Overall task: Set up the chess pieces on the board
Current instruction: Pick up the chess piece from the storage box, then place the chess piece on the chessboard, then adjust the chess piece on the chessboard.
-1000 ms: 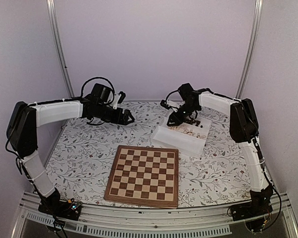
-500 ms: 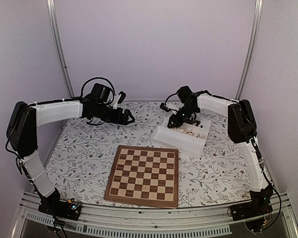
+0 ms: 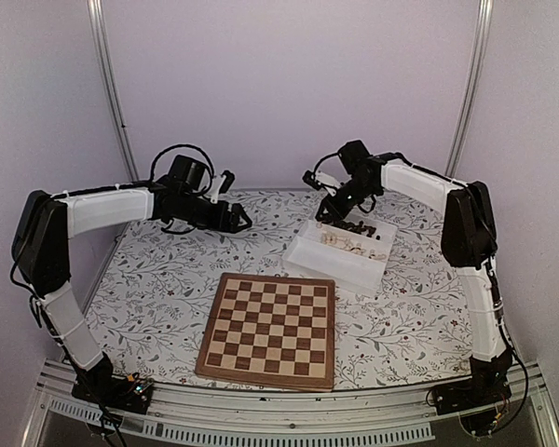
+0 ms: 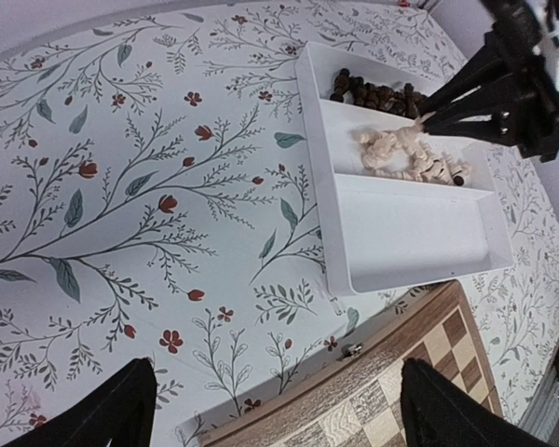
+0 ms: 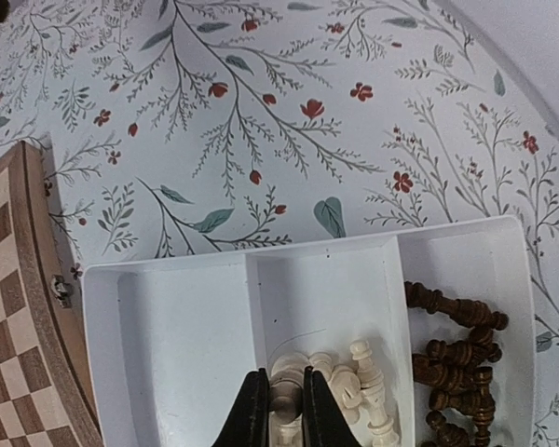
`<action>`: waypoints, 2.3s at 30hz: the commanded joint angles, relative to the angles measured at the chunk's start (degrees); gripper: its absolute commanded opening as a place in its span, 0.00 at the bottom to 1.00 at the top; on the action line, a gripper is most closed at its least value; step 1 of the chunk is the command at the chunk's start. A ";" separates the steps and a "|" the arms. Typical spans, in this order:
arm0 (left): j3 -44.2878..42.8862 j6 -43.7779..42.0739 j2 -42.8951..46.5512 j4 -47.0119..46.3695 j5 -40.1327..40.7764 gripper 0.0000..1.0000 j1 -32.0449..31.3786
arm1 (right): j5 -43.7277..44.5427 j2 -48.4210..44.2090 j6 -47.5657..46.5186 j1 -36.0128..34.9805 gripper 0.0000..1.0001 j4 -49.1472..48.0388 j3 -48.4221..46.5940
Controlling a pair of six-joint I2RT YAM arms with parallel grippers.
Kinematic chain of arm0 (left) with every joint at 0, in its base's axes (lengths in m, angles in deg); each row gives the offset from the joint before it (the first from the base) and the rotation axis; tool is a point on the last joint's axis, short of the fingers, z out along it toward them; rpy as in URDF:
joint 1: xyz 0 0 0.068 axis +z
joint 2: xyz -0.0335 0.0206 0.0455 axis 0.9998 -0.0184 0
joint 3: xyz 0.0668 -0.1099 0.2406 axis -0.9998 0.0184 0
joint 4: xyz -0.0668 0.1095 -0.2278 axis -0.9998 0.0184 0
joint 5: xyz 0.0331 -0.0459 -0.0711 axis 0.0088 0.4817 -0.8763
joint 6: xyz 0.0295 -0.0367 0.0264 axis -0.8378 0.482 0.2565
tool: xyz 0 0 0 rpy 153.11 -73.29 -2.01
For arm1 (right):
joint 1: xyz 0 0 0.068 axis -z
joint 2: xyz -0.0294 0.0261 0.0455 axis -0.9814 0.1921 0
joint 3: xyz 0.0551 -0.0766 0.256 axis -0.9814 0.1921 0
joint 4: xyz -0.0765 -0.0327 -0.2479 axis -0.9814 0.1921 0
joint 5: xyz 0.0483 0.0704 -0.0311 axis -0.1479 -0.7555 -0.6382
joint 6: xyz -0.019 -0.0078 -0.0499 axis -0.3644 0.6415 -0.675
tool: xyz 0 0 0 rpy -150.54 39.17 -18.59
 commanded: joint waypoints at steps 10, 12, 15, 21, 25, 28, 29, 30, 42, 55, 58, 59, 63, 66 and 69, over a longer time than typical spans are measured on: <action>-2.15 -0.60 1.11 0.98 1.38 0.93 4.01 | -9.14 -19.87 -1.78 -4.54 0.02 -0.21 14.17; -2.16 -0.42 1.36 1.02 1.35 0.93 4.70 | -9.45 -21.54 -2.56 -6.54 0.02 -0.51 17.31; -2.08 -0.29 1.56 0.94 1.15 0.93 5.59 | -8.97 -23.41 -3.75 -11.39 0.02 -0.93 21.38; -1.99 -0.01 1.72 0.96 1.07 0.93 6.13 | -7.23 -25.09 -8.60 -22.44 0.01 -0.86 27.45; -1.99 -0.05 1.57 0.96 0.93 0.93 6.28 | -5.38 -25.05 -10.65 -28.47 0.01 -1.14 29.74; -2.05 0.06 1.41 1.09 0.80 0.93 6.29 | -3.99 -24.57 -11.32 -31.11 0.01 -1.86 30.97; -2.07 0.06 1.43 1.21 0.79 0.93 6.21 | -3.81 -24.34 -11.35 -31.68 0.01 -2.12 31.22; -2.08 0.08 1.34 1.27 0.77 0.93 6.28 | -3.89 -24.12 -11.36 -32.16 0.01 -2.33 31.54; -2.71 0.19 0.60 2.09 0.34 0.92 6.62 | -4.07 -24.20 -12.38 -37.79 0.02 -4.13 36.93; -2.74 -0.51 -0.77 2.64 -1.66 0.92 6.40 | -4.25 -25.50 -13.44 -37.37 0.47 -1.08 33.84; -2.01 -1.57 -0.39 2.68 -2.05 0.91 4.99 | -9.50 -27.49 -14.79 -34.77 0.50 2.73 31.23; -1.69 -2.27 0.07 3.07 -1.40 0.89 3.73 | -11.15 -28.08 -15.05 -33.58 0.50 3.76 30.44; -1.10 -8.87 2.59 5.95 6.04 0.87 -5.73 | -14.66 -33.23 -15.49 -26.59 0.50 5.20 30.77; 1.17 -13.38 4.48 7.64 10.44 0.83 -13.78 | -13.93 -36.89 -15.17 -19.89 0.50 3.33 34.89; 5.43 -14.18 7.09 9.10 11.02 0.82 -19.36 | -12.05 -41.39 -14.92 -13.46 0.50 1.08 40.42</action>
